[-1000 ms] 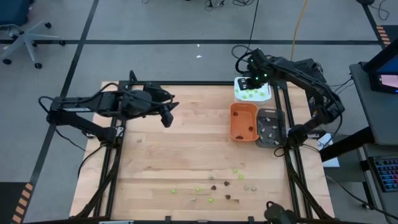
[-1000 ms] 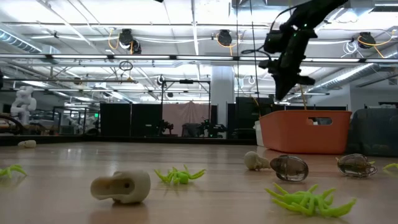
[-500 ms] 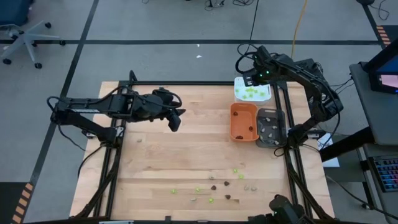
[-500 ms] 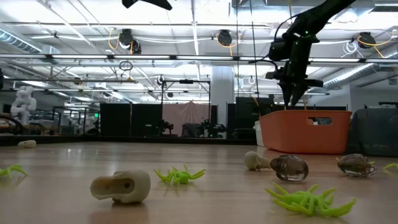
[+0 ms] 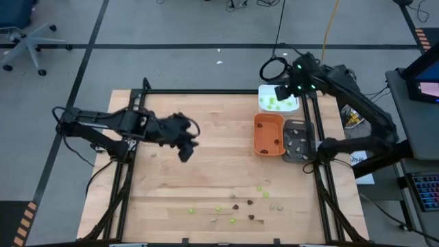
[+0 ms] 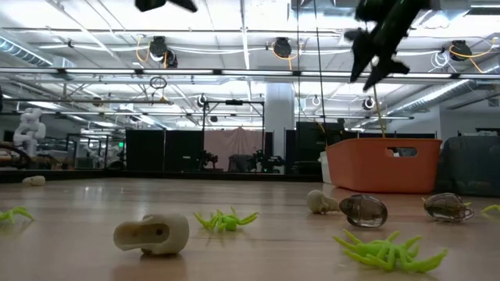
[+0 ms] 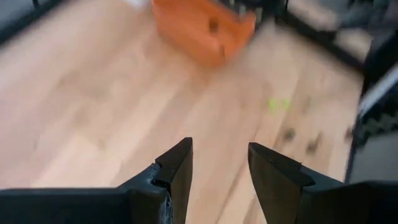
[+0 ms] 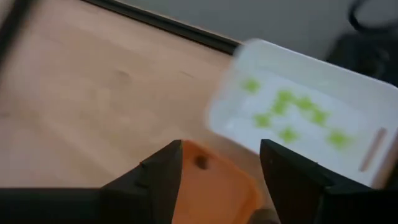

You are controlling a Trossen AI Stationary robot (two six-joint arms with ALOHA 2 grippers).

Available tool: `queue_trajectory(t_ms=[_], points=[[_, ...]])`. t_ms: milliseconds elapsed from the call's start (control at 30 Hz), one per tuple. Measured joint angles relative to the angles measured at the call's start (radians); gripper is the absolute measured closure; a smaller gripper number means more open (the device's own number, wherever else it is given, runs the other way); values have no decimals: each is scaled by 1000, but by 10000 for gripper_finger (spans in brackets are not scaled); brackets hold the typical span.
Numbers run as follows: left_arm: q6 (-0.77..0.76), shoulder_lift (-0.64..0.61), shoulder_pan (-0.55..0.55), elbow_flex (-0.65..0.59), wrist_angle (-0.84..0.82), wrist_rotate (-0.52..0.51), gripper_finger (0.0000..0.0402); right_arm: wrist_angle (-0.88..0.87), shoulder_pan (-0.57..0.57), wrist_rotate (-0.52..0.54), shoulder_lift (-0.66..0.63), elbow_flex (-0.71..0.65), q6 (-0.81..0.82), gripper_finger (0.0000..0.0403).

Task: Sort Halloween decoration
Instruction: Put the white skull toy into the black bin

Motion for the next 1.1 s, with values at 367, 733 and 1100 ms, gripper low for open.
queue_trajectory(t_ms=[367,733,1100], points=[[48,1,-166,-180,15,167,240,-6,356,15,-286,0,249,215],[-380,6,-57,-390,-323,236,240,29,652,207,-246,0,369,216],[-73,7,245,-574,-333,300,240,106,778,210,-83,0,326,216]])
